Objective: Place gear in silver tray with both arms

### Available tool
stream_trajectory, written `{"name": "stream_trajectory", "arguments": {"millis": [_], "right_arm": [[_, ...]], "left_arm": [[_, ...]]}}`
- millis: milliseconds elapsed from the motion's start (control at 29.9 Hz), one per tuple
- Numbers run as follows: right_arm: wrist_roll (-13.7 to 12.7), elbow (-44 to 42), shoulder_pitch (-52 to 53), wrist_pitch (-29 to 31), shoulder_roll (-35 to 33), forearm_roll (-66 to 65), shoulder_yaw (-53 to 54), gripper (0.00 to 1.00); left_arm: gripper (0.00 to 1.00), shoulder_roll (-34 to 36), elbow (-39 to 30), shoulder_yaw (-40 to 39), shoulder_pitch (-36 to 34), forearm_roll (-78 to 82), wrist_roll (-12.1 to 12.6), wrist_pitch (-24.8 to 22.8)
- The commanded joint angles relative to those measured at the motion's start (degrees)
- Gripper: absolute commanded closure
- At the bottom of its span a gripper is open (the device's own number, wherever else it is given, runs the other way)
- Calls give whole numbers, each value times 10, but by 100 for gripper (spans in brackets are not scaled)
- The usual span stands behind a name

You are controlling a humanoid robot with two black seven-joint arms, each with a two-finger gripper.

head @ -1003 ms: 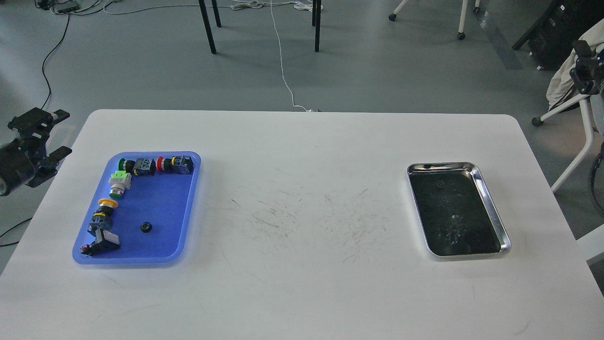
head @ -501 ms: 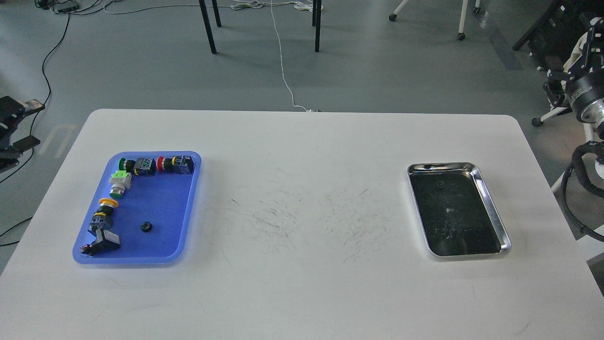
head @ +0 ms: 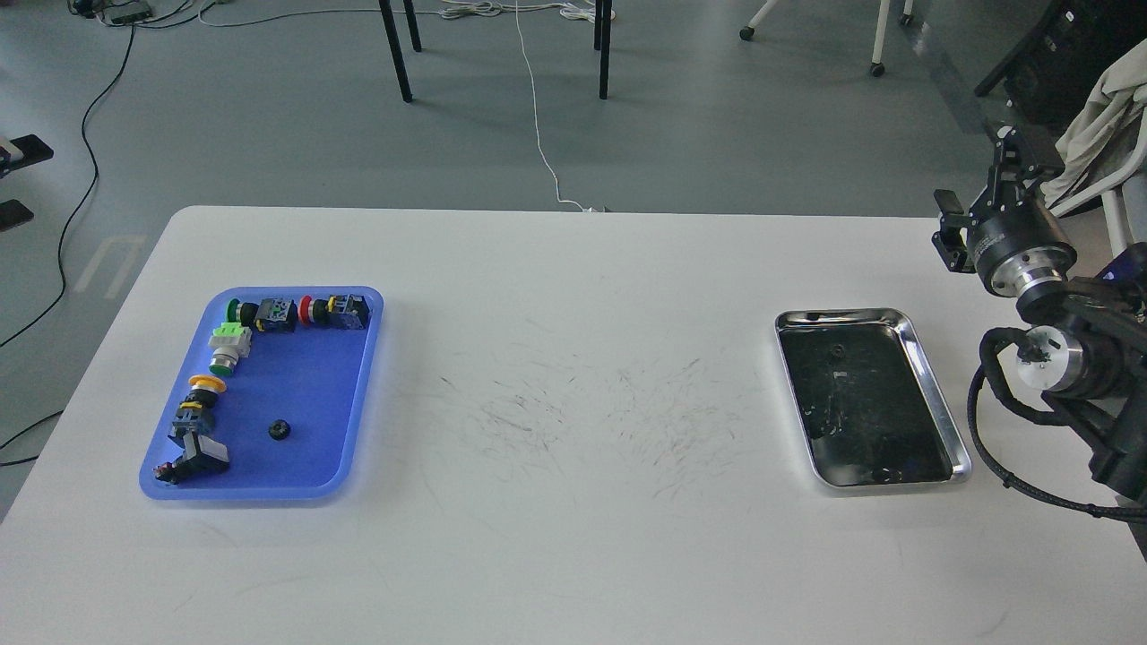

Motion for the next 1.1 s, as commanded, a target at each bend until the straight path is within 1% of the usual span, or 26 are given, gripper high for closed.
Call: {"name": "stream_trajectory", "arguments": {"millis": [0, 33, 67, 234, 334, 568, 602, 769, 1003, 1069], "right_arm": [[-1, 0, 0, 0, 2, 1, 1, 4], [-6, 0, -2, -1, 22, 1, 1, 4], [-6, -1, -6, -1, 27, 1, 1, 4], [-6, 0, -6, -2, 30, 1, 1, 4], [-6, -1, -6, -2, 30, 0, 1, 4], [-6, -1, -6, -2, 30, 0, 1, 4], [-6, -7, -9, -2, 30, 0, 1, 3], [-6, -7, -9, -2, 30, 0, 1, 3], [-6, -7, -11, -2, 30, 0, -2, 3], [-6, -8, -11, -2, 30, 0, -4, 3]], "left_arm": [[3, 1, -4, 0, -1, 9, 0, 0], [4, 20, -62, -1, -3, 89, 0, 0], [4, 35, -81, 0, -2, 119, 0, 0], [6, 55, -141, 1, -3, 208, 0, 0], [8, 72, -161, 5, -1, 249, 0, 29], [8, 72, -161, 5, -1, 249, 0, 29], [9, 75, -173, 8, 4, 288, 0, 76], [8, 68, -176, 25, 13, 246, 0, 77], [8, 68, -199, 26, 7, 255, 0, 94], [8, 67, -219, 26, 7, 267, 0, 97]]}}
